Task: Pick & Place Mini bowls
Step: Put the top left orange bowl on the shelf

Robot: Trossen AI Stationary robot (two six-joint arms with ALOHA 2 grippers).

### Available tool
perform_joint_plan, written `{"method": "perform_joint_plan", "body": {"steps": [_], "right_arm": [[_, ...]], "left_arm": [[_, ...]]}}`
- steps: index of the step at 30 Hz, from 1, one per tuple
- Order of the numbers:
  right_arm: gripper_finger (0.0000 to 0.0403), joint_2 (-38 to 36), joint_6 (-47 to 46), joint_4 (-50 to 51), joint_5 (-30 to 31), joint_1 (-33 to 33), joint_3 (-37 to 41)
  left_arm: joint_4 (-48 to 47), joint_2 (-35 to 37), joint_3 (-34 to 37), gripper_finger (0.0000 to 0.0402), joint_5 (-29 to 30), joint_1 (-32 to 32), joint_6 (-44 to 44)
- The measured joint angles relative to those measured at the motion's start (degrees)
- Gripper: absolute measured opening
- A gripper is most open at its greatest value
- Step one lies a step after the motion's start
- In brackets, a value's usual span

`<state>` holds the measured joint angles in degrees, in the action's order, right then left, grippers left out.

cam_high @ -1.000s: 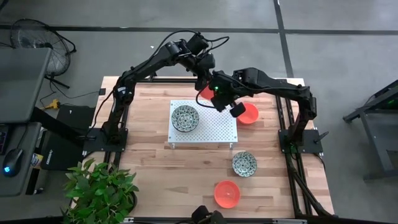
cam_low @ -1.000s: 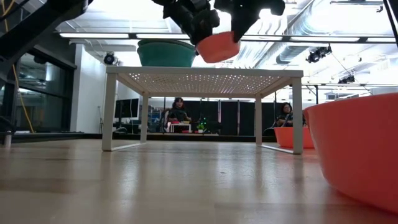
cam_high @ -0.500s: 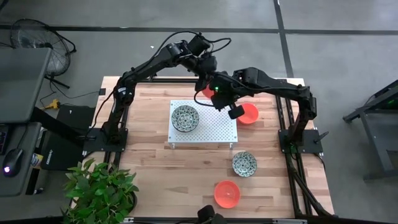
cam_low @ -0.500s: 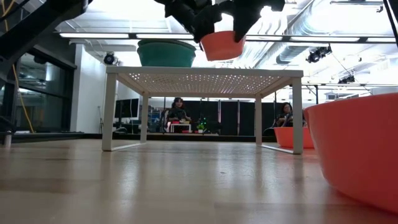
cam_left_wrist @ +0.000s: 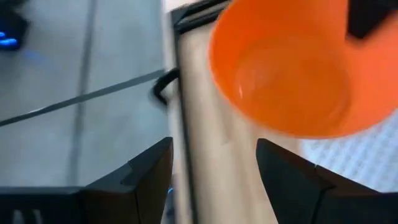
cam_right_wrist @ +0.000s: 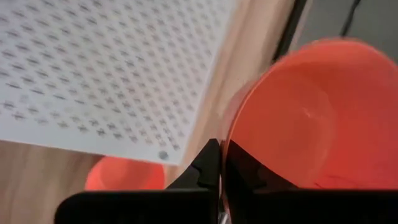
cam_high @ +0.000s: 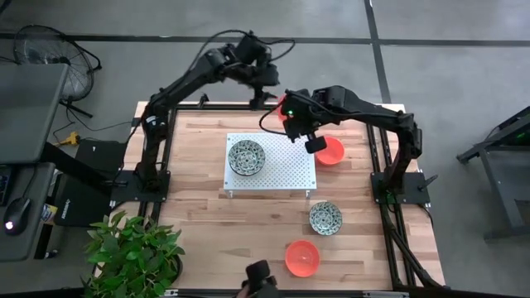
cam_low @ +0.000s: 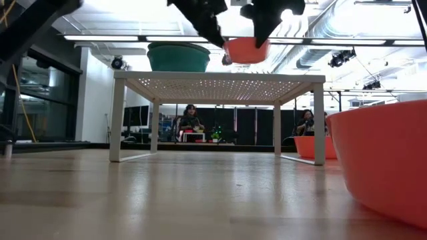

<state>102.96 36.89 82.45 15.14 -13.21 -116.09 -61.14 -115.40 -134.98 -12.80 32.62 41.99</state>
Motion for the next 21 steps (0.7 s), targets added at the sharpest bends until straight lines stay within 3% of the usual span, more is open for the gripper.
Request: {"method": "perform_joint_plan", "body": {"steps": [6,14,21], "right_arm": [[0.0000,0.0,-1.7,1.4,1.7,-1.2,0.0],[0.0000,0.0,-3.6,3.1,1.5,-1.8,0.0],[0.0000,-1.7,-4.8,3.7,0.9,-3.6,0.0]], "left_arm": [[-3.7,4.8,0.0,0.0225,1.2,1.7,1.5],[-14.4,10.0,0.0,0.0225,-7.1,5.0,2.4],[-20.6,16.1,2.8,0.0225,-6.7,6.0,2.8]]}}
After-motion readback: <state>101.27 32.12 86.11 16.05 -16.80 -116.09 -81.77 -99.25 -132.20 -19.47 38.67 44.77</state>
